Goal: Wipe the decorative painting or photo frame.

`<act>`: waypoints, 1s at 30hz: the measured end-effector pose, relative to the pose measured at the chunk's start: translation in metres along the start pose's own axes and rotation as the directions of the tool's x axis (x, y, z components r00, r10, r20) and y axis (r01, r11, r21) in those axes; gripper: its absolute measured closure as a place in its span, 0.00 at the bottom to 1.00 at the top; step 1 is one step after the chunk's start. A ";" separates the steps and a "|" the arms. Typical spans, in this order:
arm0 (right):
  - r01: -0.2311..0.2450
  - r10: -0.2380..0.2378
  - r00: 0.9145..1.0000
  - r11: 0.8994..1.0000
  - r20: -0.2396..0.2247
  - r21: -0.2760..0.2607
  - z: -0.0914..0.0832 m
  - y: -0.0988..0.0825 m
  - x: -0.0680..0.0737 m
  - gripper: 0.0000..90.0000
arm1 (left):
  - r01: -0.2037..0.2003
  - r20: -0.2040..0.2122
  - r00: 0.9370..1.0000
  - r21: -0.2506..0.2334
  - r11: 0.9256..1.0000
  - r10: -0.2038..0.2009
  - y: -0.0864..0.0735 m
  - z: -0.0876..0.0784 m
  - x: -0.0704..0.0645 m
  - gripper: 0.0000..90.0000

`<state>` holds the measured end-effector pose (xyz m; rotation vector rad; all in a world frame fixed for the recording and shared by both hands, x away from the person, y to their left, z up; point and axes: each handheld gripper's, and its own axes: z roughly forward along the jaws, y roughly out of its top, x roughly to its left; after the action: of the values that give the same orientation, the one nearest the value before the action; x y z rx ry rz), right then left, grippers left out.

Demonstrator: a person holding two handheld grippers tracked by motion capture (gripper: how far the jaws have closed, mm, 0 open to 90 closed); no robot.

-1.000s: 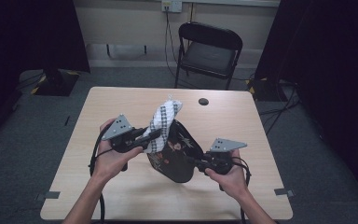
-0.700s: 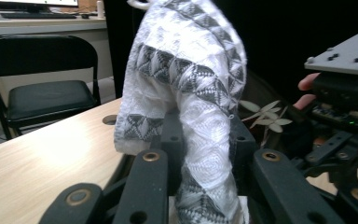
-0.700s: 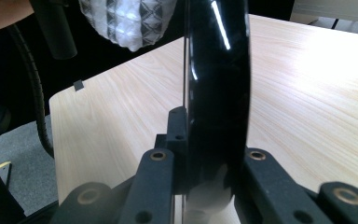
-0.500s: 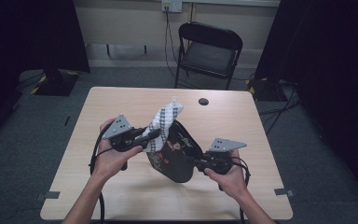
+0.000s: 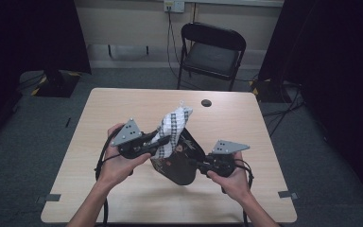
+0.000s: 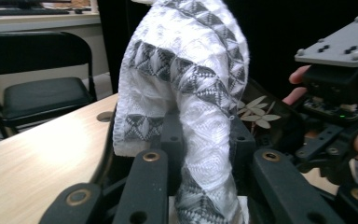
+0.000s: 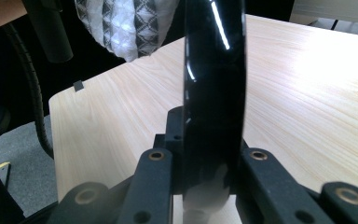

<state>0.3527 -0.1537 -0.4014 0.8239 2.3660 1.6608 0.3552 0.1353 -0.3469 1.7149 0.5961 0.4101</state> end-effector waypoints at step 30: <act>0.000 0.000 1.000 1.000 0.000 0.005 0.000 0.001 -0.001 0.89 | 0.036 -0.058 0.998 -0.002 0.999 -0.037 -0.012 -0.005 0.024 0.83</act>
<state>0.3540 -0.1537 -0.4010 0.8255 2.3709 1.6557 0.3699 0.1555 -0.3581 1.6934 0.6681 0.4352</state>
